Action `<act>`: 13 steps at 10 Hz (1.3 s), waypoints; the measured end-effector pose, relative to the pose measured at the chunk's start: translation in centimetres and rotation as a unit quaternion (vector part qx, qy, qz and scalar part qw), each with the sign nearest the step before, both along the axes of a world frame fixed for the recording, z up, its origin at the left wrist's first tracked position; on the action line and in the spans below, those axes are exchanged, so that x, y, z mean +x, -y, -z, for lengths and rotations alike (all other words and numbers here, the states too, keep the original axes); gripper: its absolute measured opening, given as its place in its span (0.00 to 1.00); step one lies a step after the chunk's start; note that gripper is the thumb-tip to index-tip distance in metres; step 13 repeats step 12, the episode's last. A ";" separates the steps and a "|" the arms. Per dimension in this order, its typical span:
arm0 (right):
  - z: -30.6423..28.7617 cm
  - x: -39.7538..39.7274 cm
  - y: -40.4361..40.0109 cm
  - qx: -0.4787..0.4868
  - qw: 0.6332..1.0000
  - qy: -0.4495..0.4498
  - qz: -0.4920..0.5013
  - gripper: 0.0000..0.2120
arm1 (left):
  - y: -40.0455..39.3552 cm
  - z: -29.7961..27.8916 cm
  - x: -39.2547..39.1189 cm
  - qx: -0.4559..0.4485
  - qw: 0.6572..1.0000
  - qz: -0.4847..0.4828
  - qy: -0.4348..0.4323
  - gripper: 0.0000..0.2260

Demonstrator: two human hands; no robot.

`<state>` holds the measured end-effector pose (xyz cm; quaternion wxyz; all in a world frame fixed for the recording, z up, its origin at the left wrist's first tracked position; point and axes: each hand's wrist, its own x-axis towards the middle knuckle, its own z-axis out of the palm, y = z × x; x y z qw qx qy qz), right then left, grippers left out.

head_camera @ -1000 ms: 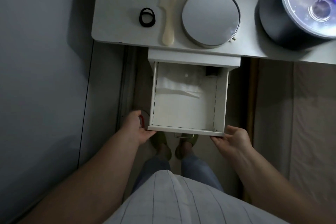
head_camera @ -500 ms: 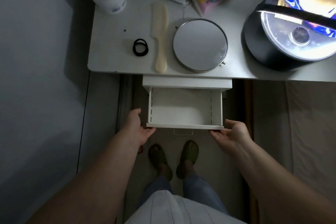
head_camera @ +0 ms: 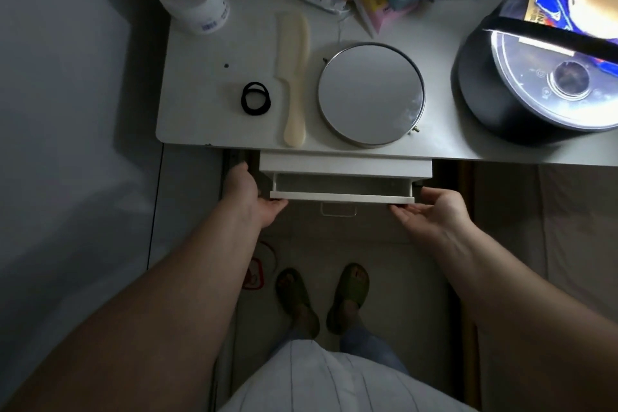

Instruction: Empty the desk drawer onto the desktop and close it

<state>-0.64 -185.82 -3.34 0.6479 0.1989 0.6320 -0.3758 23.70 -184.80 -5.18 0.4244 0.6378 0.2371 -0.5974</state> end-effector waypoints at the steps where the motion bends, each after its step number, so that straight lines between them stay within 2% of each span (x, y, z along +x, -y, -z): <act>1: 0.1 0.0 0.9 -0.004 1.000 -0.017 0.005 0.25 | 0.6 0.2 0.1 -0.014 1.000 -0.012 0.000 0.24; 3: 0.5 0.0 1.8 -0.003 0.999 -0.044 -0.023 0.21 | 1.6 -0.3 -0.6 -0.001 0.999 -0.018 0.028 0.26; 4: 0.8 -0.1 2.1 -0.003 0.999 -0.040 -0.023 0.16 | 1.6 -0.5 -0.7 -0.021 0.999 -0.038 0.024 0.26; 6: 1.2 -0.2 3.2 -0.020 1.000 -0.003 -0.024 0.13 | 2.2 -0.9 -1.0 -0.054 0.996 -0.072 0.023 0.22; 8: 0.8 -0.3 3.2 -0.029 0.999 0.006 -0.025 0.17 | 2.1 -1.1 -1.3 -0.047 0.995 -0.080 0.020 0.24; 9: 0.8 -0.2 3.2 -0.040 0.998 0.012 -0.038 0.27 | 1.7 -1.5 -1.3 -0.058 0.996 -0.060 0.007 0.24; 10: 0.2 -0.1 2.7 -0.042 0.997 -0.012 -0.068 0.29 | 0.7 -2.1 -1.4 -0.069 0.998 0.004 -0.005 0.26; 11: -2.3 -0.2 2.1 -0.041 0.995 -0.031 -0.088 0.23 | -0.2 -4.0 -1.2 -0.077 0.994 0.078 -0.002 0.30; 12: -6.6 -0.8 1.0 -0.056 0.990 -0.043 -0.123 0.21 | -0.7 -7.5 -1.0 -0.075 0.986 0.147 0.026 0.31; 13: -6.6 -0.8 1.0 -0.056 0.990 -0.043 -0.123 0.21 | -0.7 -7.5 -1.0 -0.075 0.986 0.147 0.026 0.31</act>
